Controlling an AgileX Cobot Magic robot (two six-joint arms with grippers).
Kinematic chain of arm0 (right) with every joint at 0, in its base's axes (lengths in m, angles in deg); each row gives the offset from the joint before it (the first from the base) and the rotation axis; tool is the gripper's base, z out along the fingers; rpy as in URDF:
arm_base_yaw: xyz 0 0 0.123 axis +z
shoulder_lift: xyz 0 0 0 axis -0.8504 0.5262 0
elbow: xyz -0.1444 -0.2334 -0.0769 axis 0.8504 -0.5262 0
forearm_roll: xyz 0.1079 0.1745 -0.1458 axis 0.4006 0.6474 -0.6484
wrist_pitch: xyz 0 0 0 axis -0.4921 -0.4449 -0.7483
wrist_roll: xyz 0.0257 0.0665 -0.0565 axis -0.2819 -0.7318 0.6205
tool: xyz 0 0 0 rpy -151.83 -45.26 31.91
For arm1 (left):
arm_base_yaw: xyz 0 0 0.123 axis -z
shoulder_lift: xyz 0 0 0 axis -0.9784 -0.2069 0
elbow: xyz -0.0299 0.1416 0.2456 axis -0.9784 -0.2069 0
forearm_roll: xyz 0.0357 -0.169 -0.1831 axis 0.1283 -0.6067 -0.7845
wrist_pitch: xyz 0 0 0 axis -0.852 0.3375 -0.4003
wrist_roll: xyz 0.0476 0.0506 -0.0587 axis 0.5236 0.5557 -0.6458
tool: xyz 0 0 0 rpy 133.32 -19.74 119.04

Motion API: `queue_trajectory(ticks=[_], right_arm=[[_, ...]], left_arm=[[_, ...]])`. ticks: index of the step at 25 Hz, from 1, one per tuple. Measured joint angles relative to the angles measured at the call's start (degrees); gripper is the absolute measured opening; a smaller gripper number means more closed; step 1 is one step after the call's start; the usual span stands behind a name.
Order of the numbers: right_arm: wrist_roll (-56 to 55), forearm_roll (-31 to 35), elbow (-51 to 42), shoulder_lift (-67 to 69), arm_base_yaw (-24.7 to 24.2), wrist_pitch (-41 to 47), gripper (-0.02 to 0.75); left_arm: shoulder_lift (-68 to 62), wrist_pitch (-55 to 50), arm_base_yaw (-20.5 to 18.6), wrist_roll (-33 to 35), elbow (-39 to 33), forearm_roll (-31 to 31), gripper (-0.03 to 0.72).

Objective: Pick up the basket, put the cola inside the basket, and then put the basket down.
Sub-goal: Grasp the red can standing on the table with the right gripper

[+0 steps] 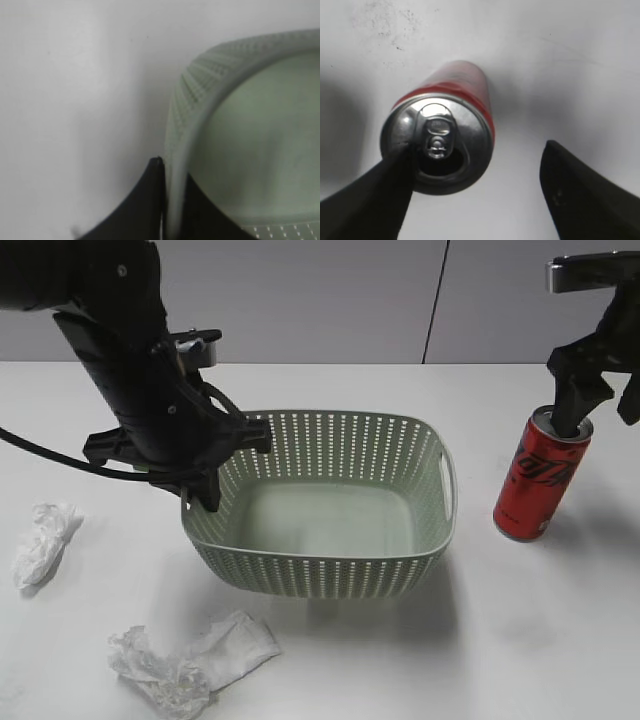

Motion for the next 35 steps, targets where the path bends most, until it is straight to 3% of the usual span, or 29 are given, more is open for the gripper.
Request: queue_trajectory(ticks=[7,13,24,35], right_arm=[[-0.1,-0.4,3.9,-4.8,0.0,3.1,0.593],[0.0,0.4,0.9,-16.5,0.0,3.3,0.593],[0.0,0.4,-24.3,-49.8,0.0,2.9,0.59],[0.0,0.4,-48.5,-82.3,0.0,-5.4,0.589]], left_arm=[[0.0,-0.6,0.0,0.0,0.0,-0.7,-0.004],[0.0,-1.4,0.0,0.0,0.0,-1.1,-0.004],[0.0,-2.1,0.0,0.0,0.0,-1.3,-0.004],[0.0,-3.7,0.0,0.0,0.0,-1.3,-0.004]])
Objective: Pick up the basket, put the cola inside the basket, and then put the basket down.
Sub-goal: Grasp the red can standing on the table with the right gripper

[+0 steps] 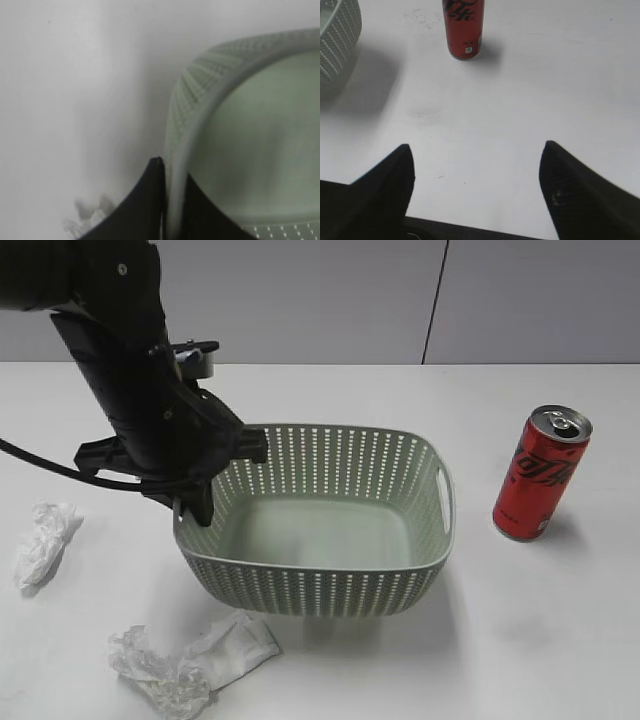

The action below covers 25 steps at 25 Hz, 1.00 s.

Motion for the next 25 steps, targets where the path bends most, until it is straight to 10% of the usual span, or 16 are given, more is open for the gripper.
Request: queue_trajectory(ticks=[25], right_arm=[[3.5,0.3,-10.1,-20.7,0.0,-4.5,0.587]], left_arm=[[0.1,-0.7,0.1,-0.1,0.0,-0.1,-0.004]])
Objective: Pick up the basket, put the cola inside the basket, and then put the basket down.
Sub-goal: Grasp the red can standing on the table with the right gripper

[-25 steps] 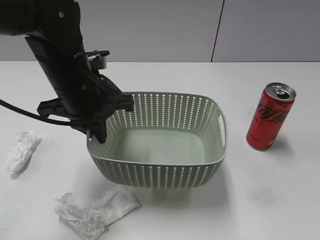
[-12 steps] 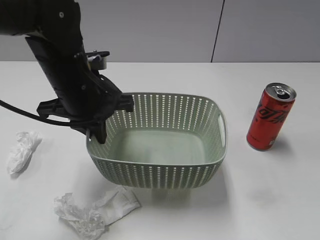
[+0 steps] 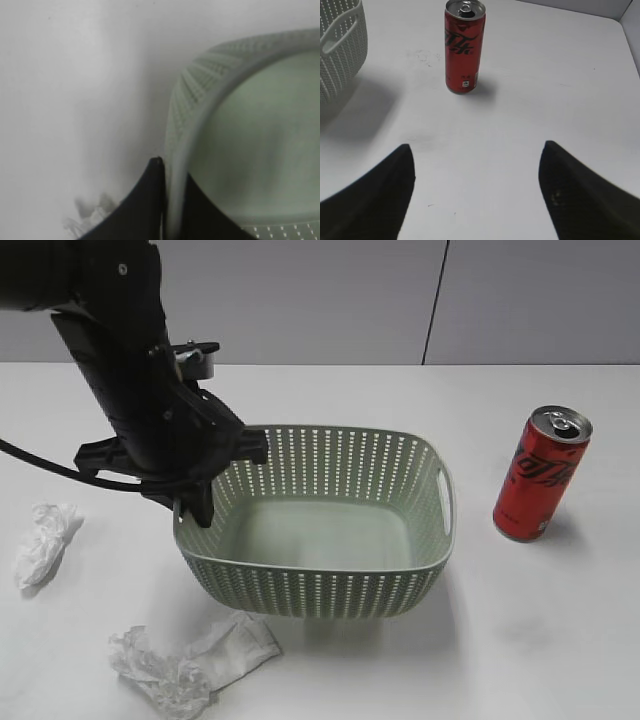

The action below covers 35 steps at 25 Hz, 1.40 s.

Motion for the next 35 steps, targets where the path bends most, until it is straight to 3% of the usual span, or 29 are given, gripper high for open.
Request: queue_trajectory(ticks=[5,9,18,26,35], right_arm=[[0.0,-0.3,0.2,-0.1,0.0,-0.9,0.586],[0.0,-0.3,2.4,2.4,0.0,-6.7,0.586],[0.0,-0.3,16.2,25.2,0.0,-11.5,0.586],[-0.2,1.3,36.7,50.3,0.0,-2.7,0.588],[-0.2,6.6,52.1,77.2,0.0,7.3,0.605]], left_arm=[[0.0,0.2,0.0,0.0,0.0,0.0,-0.004],[0.0,0.2,0.0,0.0,0.0,0.0,-0.004],[0.0,0.3,0.0,0.0,0.0,0.5,-0.004],[0.0,0.7,0.0,0.0,0.0,0.7,-0.004],[0.0,0.7,0.0,0.0,0.0,1.2,-0.004]])
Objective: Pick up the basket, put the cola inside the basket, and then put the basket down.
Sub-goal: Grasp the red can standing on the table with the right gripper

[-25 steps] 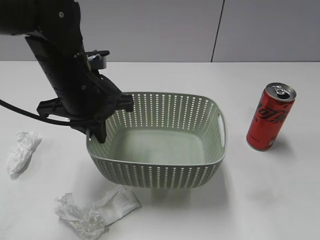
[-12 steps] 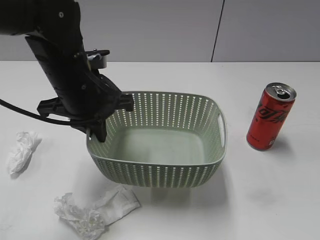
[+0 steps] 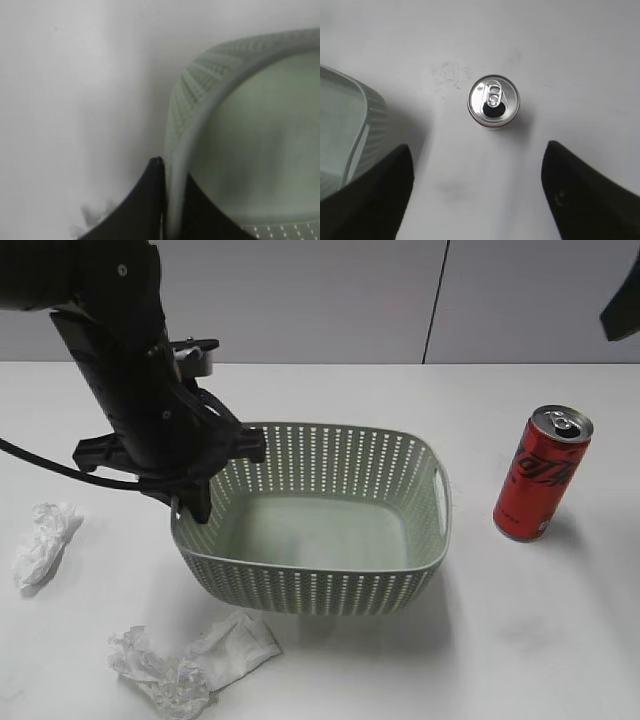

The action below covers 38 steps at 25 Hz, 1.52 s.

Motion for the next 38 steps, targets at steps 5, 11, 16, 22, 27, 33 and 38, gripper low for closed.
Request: queue_trajectory(ticks=[5,11,16,22,27,33,38], right_arm=[[-0.9,0.2,5.2,10.7,0.0,0.2,0.605],[-1.2,-0.1,6.4,19.9,0.0,0.3,0.606],[-1.6,-1.9,6.5,23.9,0.0,-0.8,0.606],[-2.5,-2.4,6.8,26.4,0.0,-1.1,0.606],[-2.5,-0.7,6.8,27.4,0.0,-1.4,0.606],[-2.6,-1.8,6.8,29.8,0.0,0.1,0.606],[-3.6,-1.8,6.8,31.3,0.0,1.8,0.6]], left_arm=[[0.0,0.3,0.0,0.0,0.0,0.6,-0.004],[0.0,1.1,0.0,0.0,0.0,0.7,-0.004],[0.0,1.7,0.0,0.0,0.0,0.8,-0.004],[0.0,2.3,0.0,0.0,0.0,0.8,-0.004],[0.0,2.5,0.0,0.0,0.0,0.8,-0.004],[0.0,2.7,0.0,0.0,0.0,0.8,-0.004],[0.0,3.0,0.0,0.0,0.0,0.8,-0.004]])
